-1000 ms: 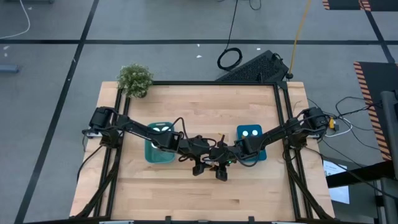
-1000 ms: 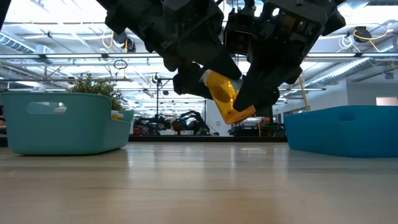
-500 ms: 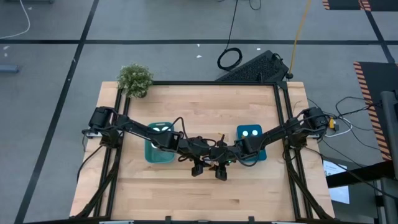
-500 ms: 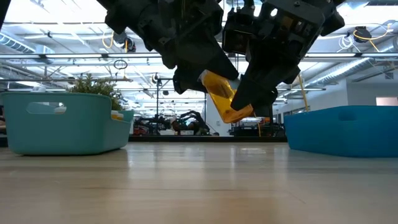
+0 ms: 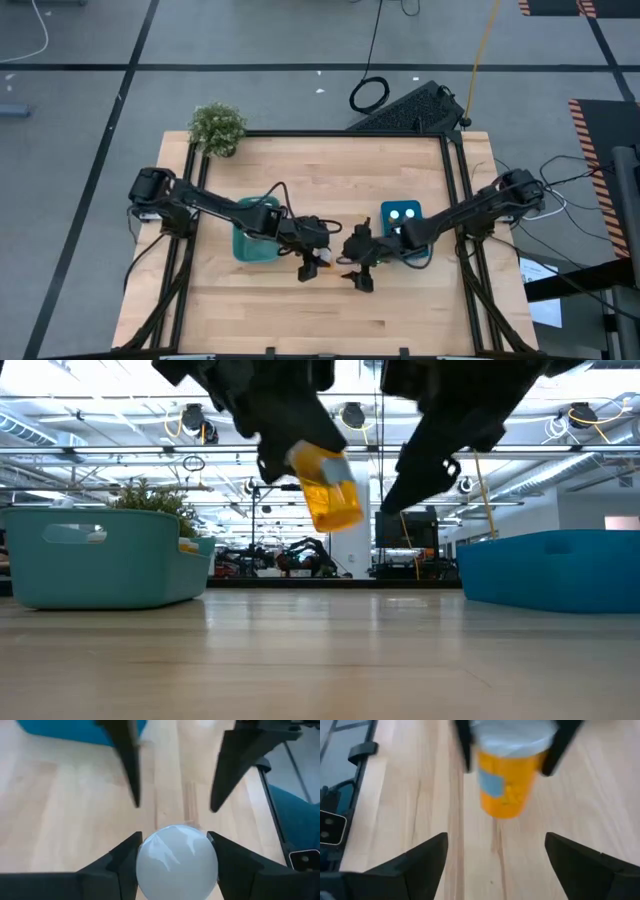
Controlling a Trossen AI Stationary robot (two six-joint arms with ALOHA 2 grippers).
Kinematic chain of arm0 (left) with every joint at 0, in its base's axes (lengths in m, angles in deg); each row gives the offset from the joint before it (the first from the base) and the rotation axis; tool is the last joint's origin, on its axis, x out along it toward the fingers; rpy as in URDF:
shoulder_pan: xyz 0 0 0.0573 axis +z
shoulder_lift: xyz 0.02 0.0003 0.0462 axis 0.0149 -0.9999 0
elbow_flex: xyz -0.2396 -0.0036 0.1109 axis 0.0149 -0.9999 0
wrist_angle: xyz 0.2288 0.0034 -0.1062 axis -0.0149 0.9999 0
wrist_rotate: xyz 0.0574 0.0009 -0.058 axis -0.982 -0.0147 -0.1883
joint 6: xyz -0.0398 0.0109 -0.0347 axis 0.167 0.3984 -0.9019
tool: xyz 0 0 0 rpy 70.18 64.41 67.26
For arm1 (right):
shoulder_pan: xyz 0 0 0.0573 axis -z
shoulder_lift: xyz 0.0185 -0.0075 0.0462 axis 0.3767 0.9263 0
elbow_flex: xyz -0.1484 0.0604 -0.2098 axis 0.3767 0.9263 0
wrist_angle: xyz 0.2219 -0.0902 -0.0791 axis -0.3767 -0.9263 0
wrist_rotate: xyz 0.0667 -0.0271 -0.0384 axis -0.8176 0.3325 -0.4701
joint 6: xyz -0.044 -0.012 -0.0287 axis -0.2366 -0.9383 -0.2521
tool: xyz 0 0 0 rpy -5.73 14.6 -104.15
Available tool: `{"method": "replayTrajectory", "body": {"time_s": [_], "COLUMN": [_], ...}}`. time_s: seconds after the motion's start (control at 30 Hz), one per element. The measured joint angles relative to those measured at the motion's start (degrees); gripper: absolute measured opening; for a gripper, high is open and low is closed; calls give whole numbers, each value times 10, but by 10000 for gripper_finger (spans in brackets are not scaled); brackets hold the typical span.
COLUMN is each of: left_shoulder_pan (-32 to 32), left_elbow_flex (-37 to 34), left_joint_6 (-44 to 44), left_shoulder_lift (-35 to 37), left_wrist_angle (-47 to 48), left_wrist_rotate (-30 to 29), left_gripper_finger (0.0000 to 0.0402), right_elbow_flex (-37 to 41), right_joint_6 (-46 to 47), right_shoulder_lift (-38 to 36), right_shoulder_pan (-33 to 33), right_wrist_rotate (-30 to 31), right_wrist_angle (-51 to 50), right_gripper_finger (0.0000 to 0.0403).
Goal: Pick and place medicine bottles into bin by pill shape (circle, oval)
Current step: Put the big orange capsule bottle into the green bin
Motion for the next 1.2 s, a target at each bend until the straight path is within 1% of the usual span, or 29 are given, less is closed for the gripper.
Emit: {"method": "replayTrajectory", "body": {"time_s": [0.07, 0.13, 0.23, 0.4, 0.5, 0.73, 0.93, 1.03, 1.2], "left_shoulder_pan": [-3, -6, -14, -20, -20, -27, -42, -51, -73], "left_elbow_flex": [1, 1, 1, 1, 1, 1, 1, 1, 1], "left_joint_6": [0, 0, 0, 5, 9, 4, -21, -41, -71], "left_shoulder_lift": [18, 34, 52, 76, 96, 154, 209, 227, 238], "left_wrist_angle": [26, 44, 58, 66, 90, 177, 286, 333, 407], "left_wrist_rotate": [-15, -35, -55, -59, -61, -87, -105, -108, -140], "left_gripper_finger": [207, 216, 226, 212, 204, 222, 205, 204, 221], "right_elbow_flex": [0, 0, 1, 1, 0, 1, 14, 17, 17], "right_joint_6": [-12, -24, -36, -58, -67, -69, -69, -65, -65], "right_shoulder_lift": [-9, -9, -3, 18, 25, 26, 26, 26, 26], "right_shoulder_pan": [-13, -23, -33, -37, -37, -44, -55, -57, -58], "right_wrist_rotate": [27, 50, 56, 86, 100, 101, 101, 101, 101], "right_wrist_angle": [0, 22, 58, 120, 125, 122, 125, 127, 128], "right_gripper_finger": [332, 333, 333, 334, 334, 334, 334, 334, 334]}}
